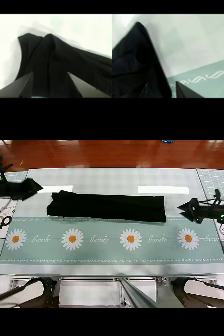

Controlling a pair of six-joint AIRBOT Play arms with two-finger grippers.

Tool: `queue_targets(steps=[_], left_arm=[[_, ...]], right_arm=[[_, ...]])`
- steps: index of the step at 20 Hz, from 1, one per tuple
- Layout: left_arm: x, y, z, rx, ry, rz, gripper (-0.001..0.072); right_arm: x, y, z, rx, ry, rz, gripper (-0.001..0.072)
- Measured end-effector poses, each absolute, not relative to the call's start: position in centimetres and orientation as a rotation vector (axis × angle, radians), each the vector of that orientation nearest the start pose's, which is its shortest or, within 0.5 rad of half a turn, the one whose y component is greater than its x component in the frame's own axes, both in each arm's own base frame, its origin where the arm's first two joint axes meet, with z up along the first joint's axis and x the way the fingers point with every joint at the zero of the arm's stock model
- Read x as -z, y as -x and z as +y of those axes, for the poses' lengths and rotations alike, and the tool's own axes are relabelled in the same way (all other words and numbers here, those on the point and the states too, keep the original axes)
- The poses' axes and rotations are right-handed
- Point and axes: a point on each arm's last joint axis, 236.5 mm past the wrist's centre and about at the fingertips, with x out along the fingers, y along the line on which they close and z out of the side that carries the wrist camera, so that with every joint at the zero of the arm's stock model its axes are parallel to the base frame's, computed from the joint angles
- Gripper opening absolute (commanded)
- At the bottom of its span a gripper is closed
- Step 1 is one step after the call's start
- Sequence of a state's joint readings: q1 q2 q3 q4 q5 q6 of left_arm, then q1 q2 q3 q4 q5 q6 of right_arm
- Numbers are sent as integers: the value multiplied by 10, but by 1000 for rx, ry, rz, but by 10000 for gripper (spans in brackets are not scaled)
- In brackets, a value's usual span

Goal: Fold the shirts.

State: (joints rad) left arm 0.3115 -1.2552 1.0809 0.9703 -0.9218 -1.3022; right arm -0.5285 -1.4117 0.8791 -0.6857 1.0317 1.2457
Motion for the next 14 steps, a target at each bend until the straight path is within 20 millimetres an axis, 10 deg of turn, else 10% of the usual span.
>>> queue_targets(steps=[10, 12, 14], left_arm=[[-29, -382, -49, 200, 433, 928, 506], [-30, -380, -56, 215, 431, 928, 505], [-31, -381, -59, 220, 434, 921, 500]], right_arm=[[100, -425, 27, -170, -1072, 1228, 401], [102, -438, 39, -193, -1045, 1233, 95], [102, -448, 48, -214, -1006, 1232, 23]])
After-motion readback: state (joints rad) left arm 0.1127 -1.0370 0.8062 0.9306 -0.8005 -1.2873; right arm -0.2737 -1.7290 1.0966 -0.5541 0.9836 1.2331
